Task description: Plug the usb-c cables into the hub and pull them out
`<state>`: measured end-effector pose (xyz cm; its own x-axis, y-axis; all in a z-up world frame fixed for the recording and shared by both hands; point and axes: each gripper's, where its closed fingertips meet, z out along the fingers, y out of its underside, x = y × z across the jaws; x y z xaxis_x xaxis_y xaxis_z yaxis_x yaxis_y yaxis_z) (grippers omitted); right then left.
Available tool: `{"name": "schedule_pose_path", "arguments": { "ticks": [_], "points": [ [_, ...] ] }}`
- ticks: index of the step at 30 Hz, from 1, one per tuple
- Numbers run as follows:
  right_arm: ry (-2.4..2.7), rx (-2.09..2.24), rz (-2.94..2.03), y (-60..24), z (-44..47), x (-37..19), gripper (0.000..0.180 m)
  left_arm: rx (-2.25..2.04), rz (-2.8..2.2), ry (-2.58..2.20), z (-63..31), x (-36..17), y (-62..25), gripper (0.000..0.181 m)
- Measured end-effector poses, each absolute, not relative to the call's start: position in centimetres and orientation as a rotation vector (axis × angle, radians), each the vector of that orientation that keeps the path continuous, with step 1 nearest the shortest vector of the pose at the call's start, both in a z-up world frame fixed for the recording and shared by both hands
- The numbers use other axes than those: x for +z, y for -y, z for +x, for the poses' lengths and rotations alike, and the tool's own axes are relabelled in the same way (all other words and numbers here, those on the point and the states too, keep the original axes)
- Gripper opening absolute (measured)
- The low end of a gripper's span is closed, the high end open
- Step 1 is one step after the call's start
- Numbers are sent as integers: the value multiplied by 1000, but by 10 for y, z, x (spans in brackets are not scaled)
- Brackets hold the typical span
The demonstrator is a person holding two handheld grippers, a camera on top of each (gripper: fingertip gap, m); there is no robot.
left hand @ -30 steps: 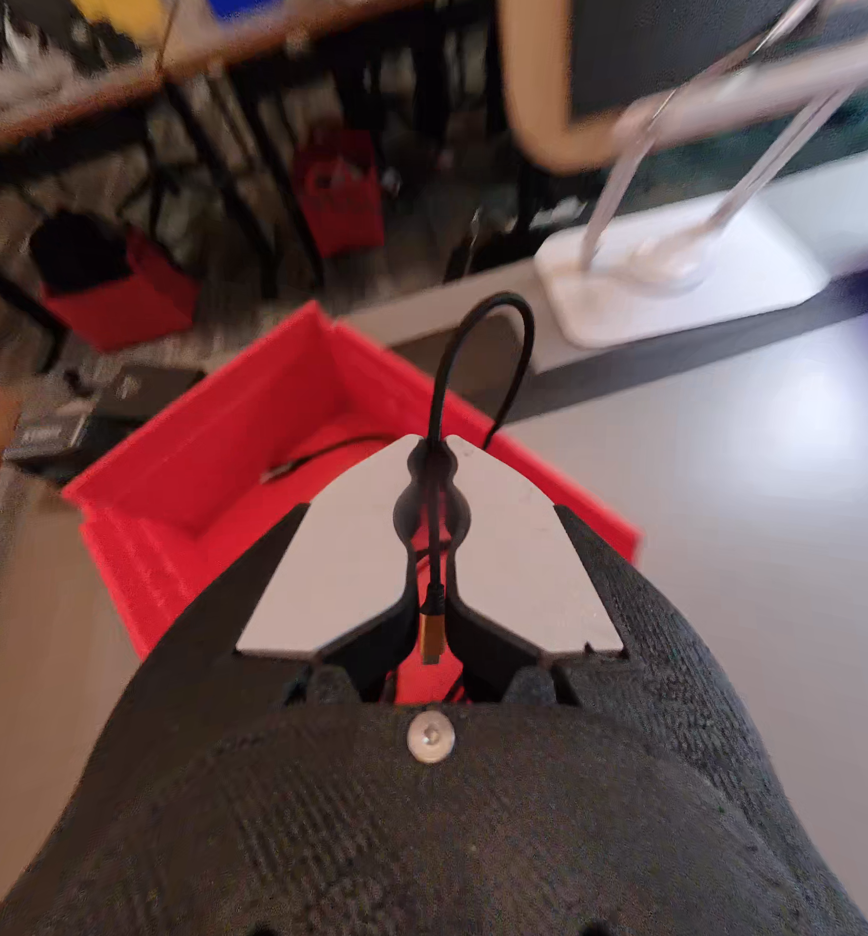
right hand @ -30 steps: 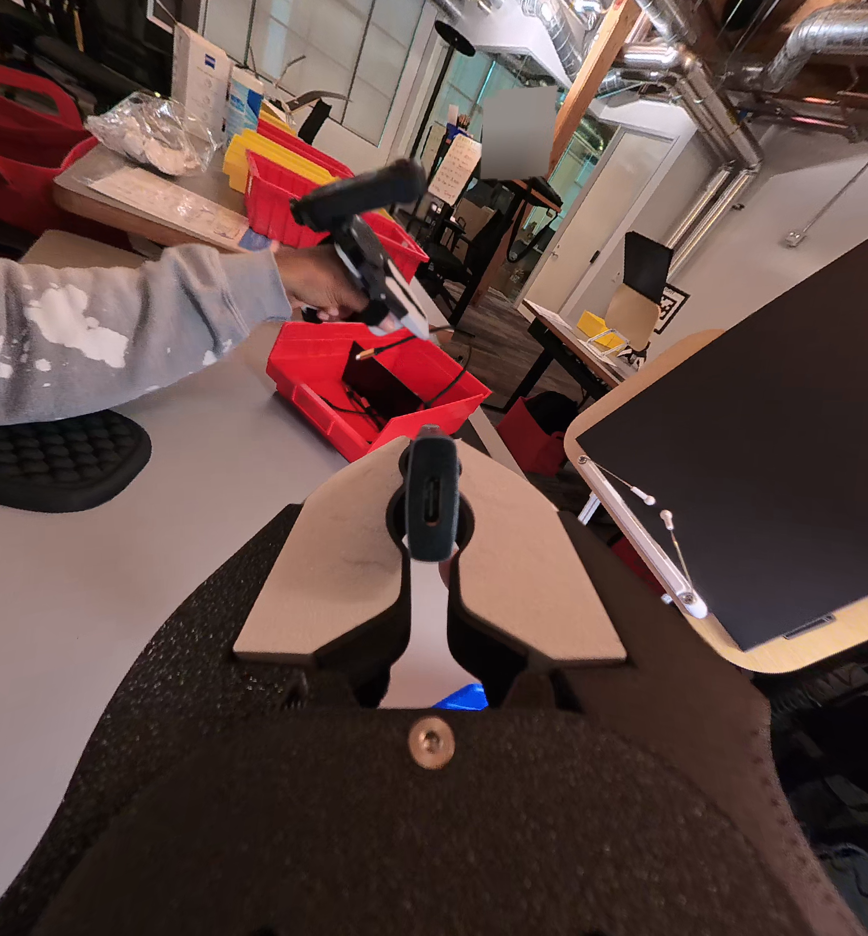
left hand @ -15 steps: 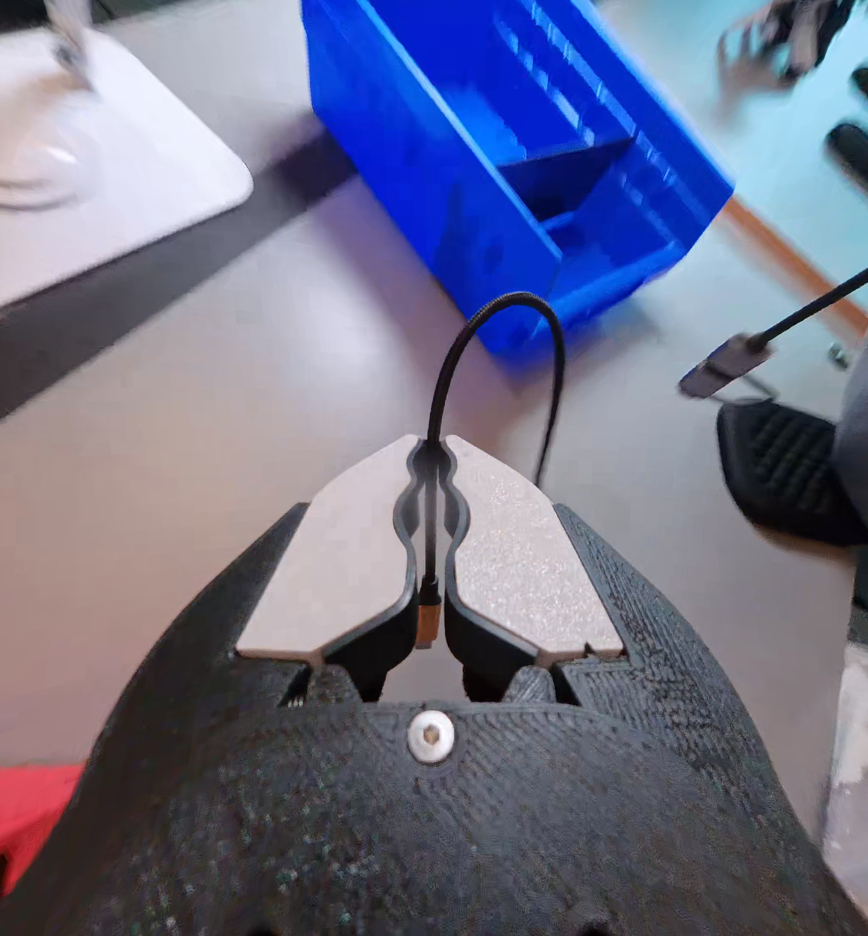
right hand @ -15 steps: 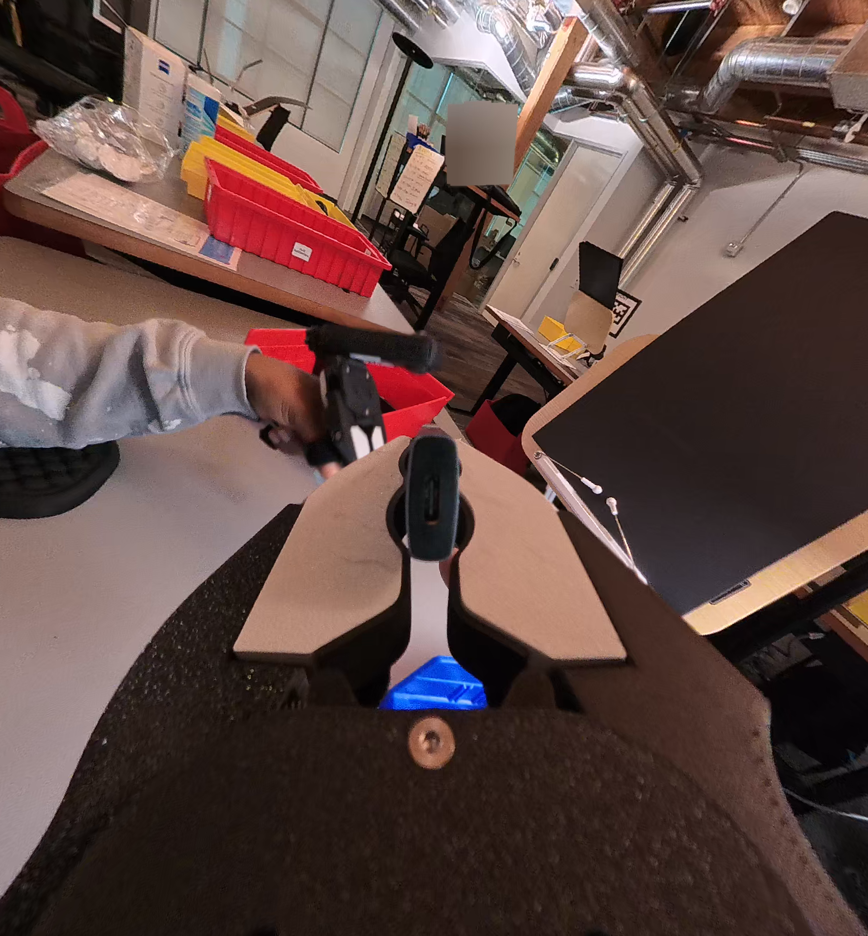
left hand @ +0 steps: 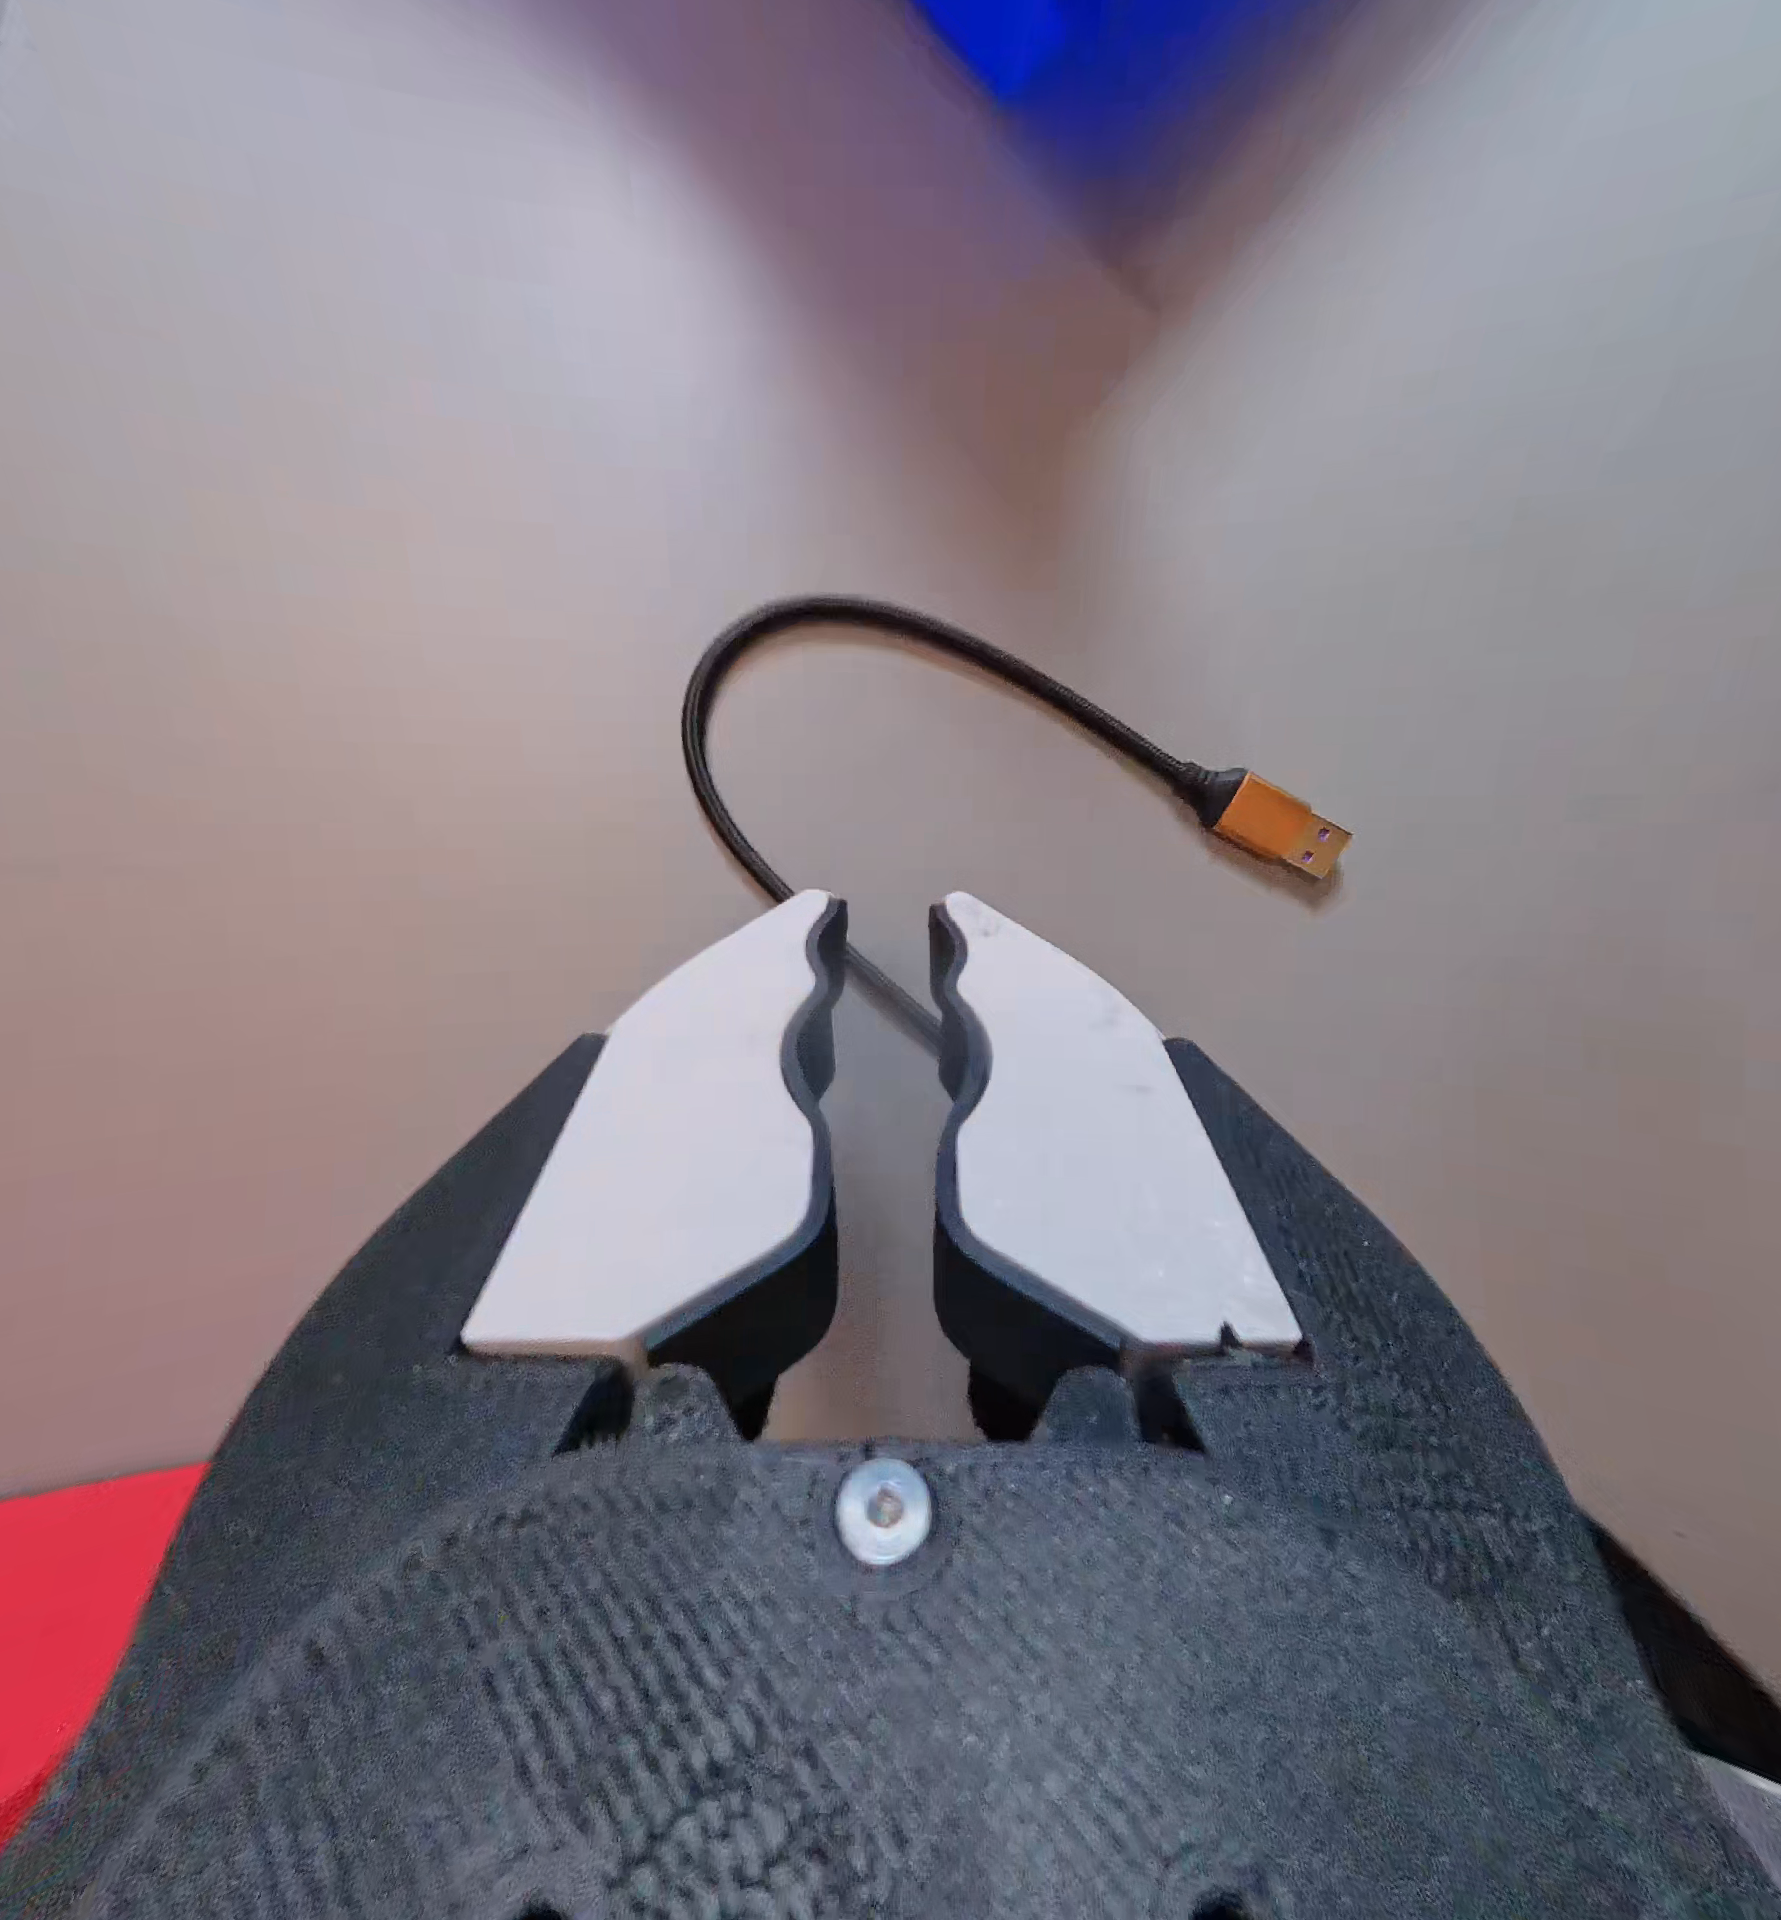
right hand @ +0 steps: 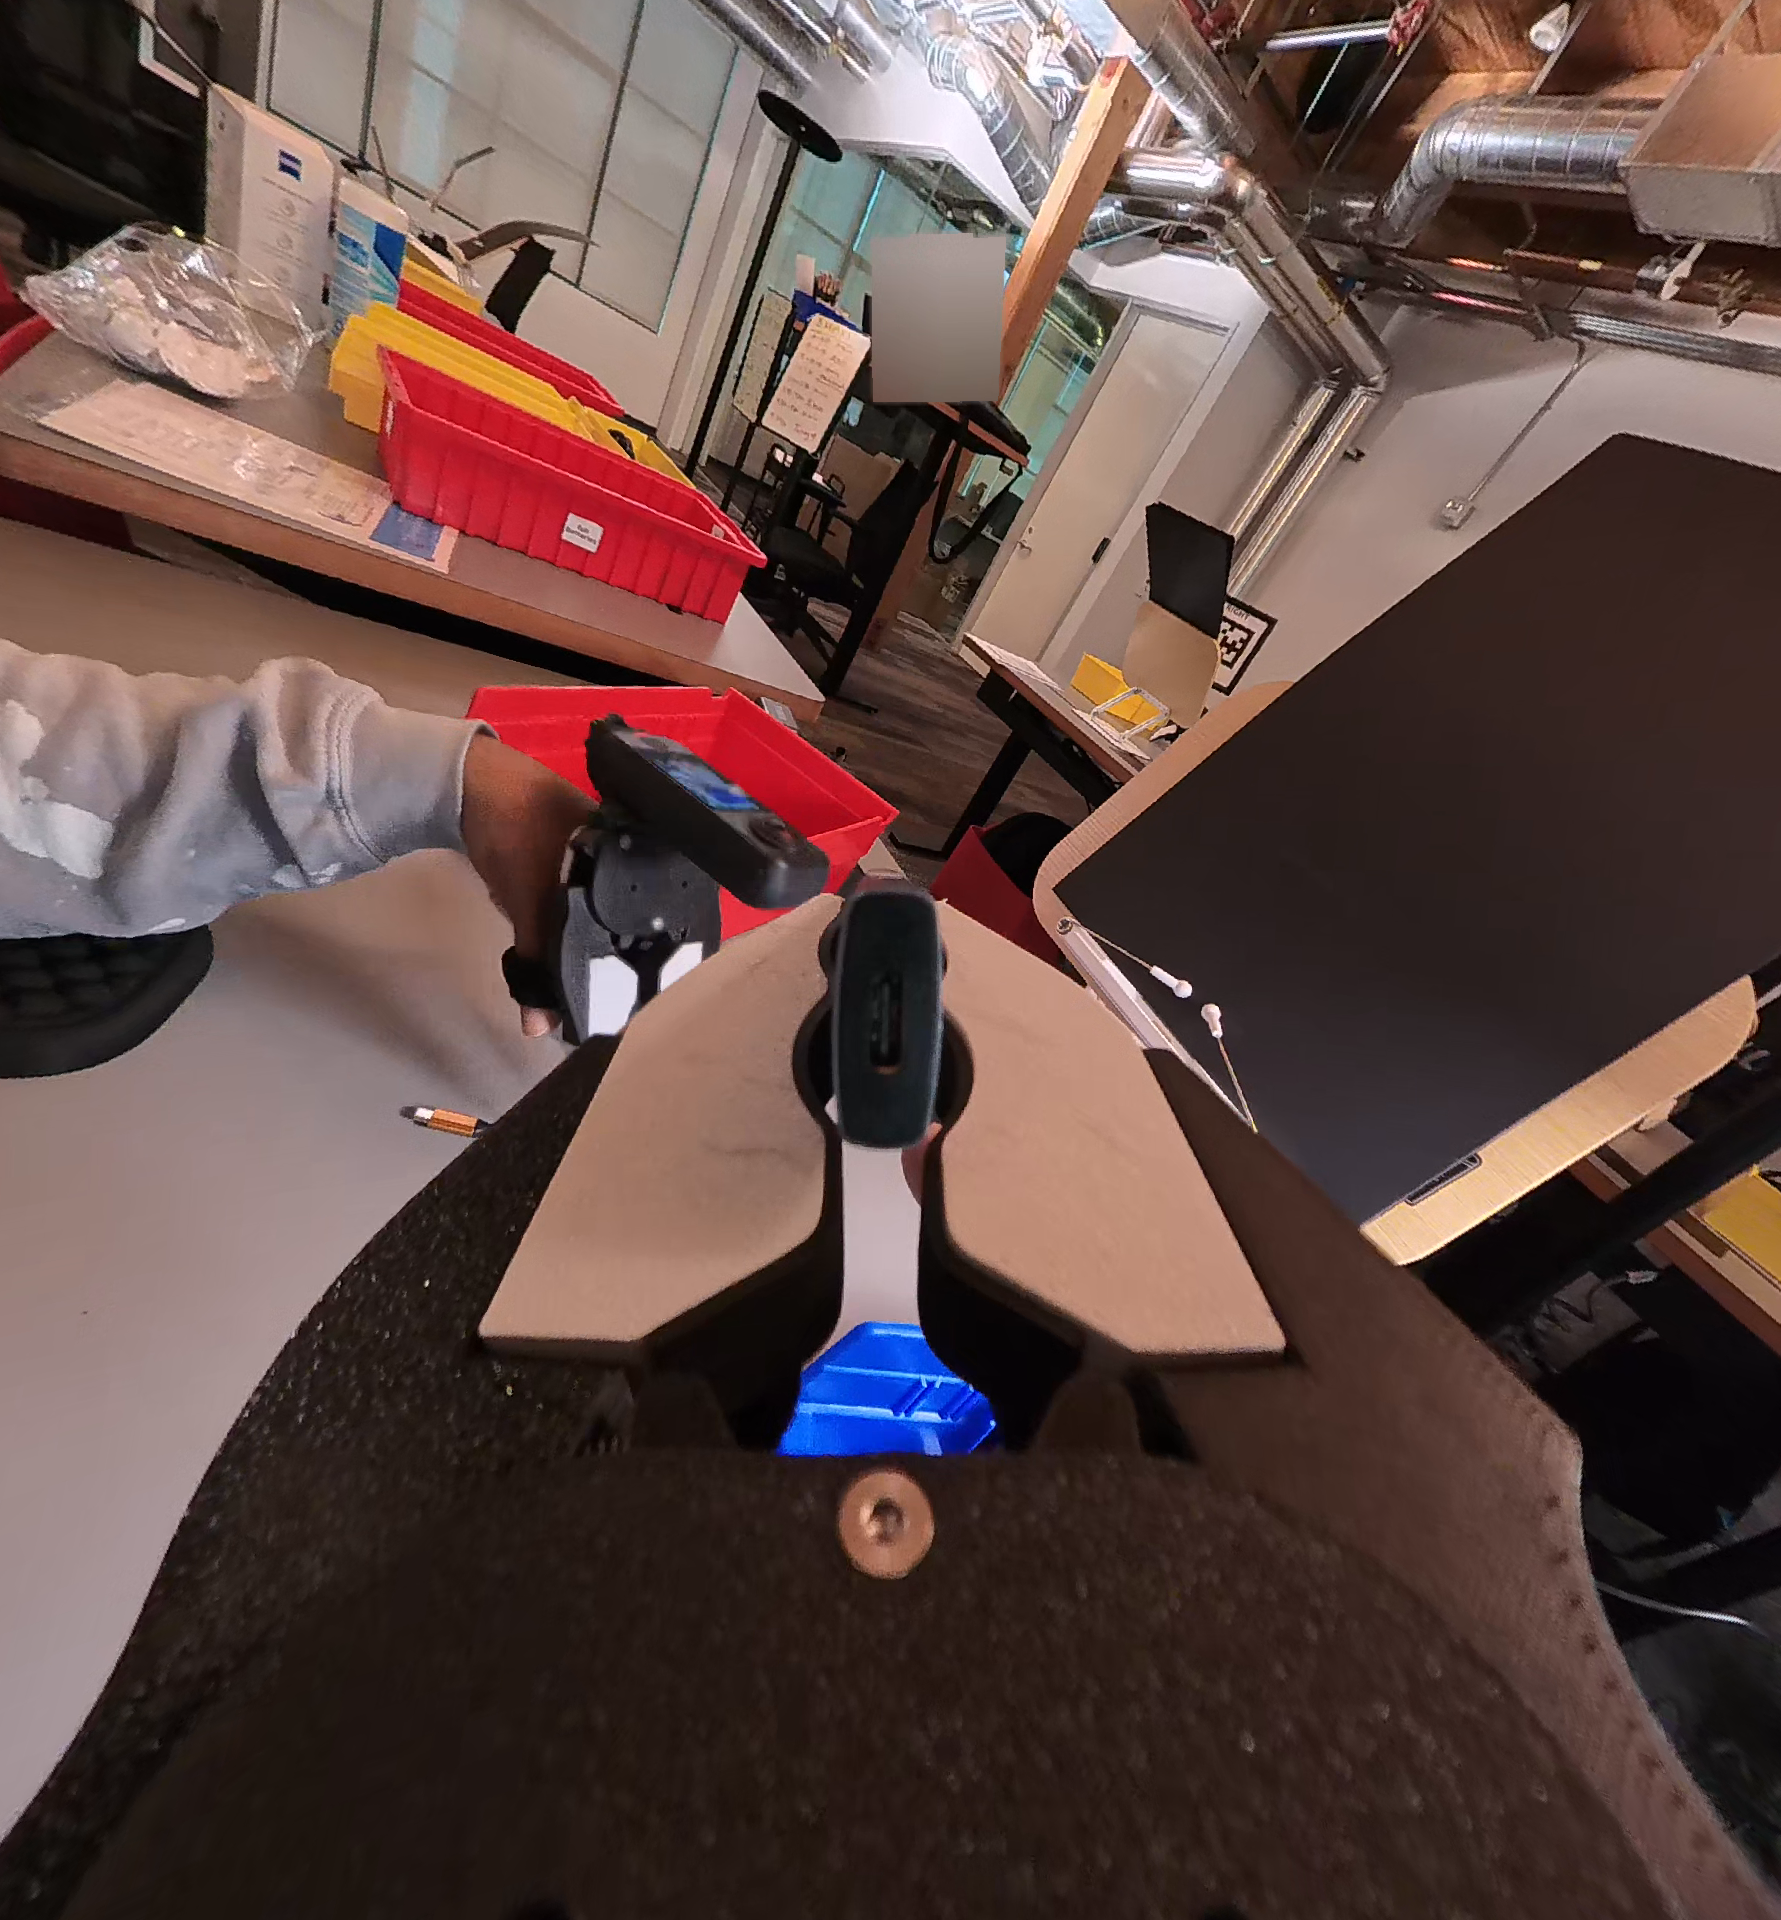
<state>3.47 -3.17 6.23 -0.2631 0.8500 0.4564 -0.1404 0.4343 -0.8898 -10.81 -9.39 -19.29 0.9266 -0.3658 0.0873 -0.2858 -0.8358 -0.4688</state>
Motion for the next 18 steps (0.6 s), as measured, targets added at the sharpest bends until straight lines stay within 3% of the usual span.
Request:
{"name": "schedule_pose_path", "arguments": {
  "ticks": [1,4,8,18],
  "points": [
    [1545,1083,-650,31,34,62,9,-204,-2581,-523,-105,-186,90,15],
    [1539,1084,-660,25,36,62,9,-131,-2473,-725,-91,-177,77,16],
    [1512,1088,-686,12,40,63,9,86,-2492,-1142,-94,-205,69,25],
    [1444,1105,-751,-22,48,63,9,159,-2313,-1911,-64,-229,70,36]
  ]
}}
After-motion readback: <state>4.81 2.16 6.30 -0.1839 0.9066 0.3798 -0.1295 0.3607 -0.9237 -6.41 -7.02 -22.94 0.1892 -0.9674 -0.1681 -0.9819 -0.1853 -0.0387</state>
